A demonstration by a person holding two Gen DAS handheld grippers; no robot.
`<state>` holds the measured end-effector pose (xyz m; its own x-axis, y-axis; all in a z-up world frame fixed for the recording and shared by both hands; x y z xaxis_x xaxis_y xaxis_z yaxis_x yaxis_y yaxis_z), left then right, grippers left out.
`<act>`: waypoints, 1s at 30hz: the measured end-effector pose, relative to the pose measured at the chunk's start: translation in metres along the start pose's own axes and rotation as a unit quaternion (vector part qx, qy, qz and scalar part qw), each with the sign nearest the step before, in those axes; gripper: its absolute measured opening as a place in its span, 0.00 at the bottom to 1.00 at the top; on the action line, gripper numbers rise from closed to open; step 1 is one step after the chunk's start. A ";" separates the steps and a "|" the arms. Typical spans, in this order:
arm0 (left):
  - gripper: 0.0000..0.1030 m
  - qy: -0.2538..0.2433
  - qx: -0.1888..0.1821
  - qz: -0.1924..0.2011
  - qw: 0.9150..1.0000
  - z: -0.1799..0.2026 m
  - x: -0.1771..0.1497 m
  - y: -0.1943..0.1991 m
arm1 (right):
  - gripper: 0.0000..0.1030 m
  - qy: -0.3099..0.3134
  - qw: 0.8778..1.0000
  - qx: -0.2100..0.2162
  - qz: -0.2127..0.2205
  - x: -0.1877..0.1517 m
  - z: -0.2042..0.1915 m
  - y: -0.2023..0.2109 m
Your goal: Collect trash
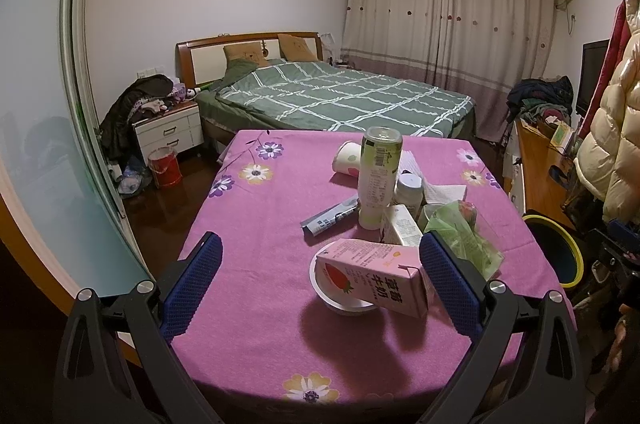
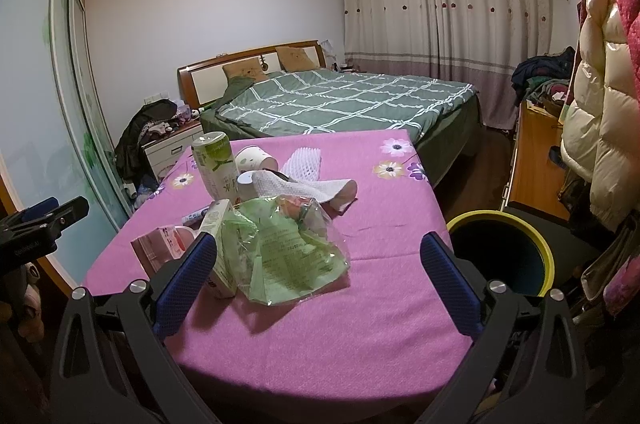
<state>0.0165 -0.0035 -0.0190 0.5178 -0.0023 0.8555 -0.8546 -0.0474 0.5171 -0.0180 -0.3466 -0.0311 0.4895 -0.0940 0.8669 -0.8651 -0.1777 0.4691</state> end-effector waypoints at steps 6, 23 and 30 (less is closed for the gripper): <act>0.95 0.000 -0.001 -0.001 1.000 0.001 -0.001 -0.001 | 0.94 0.001 1.000 0.000 -0.003 -0.002 0.000 -0.002; 0.95 -0.001 -0.004 -0.005 1.000 0.003 -0.004 -0.006 | 0.94 0.002 1.000 0.002 -0.008 -0.004 -0.001 -0.006; 0.95 -0.001 -0.004 -0.004 1.000 0.003 -0.004 -0.005 | 0.94 0.002 1.000 0.002 -0.008 -0.004 -0.001 -0.006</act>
<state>0.0193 -0.0060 -0.0250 0.5251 -0.0030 0.8510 -0.8504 -0.0400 0.5246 -0.0143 -0.3443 -0.0372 0.5031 -0.0865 0.8599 -0.8564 -0.1833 0.4827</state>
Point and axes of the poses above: each gripper's, at about its wrist camera, not at the fingertips, and y roughly against the way its jaws point, z to its right, x to its top, the point moved 2 cm from there along -y, roughly the way its jaws point, and after that the axes turned 5 degrees about x, right-handed, at the moved point
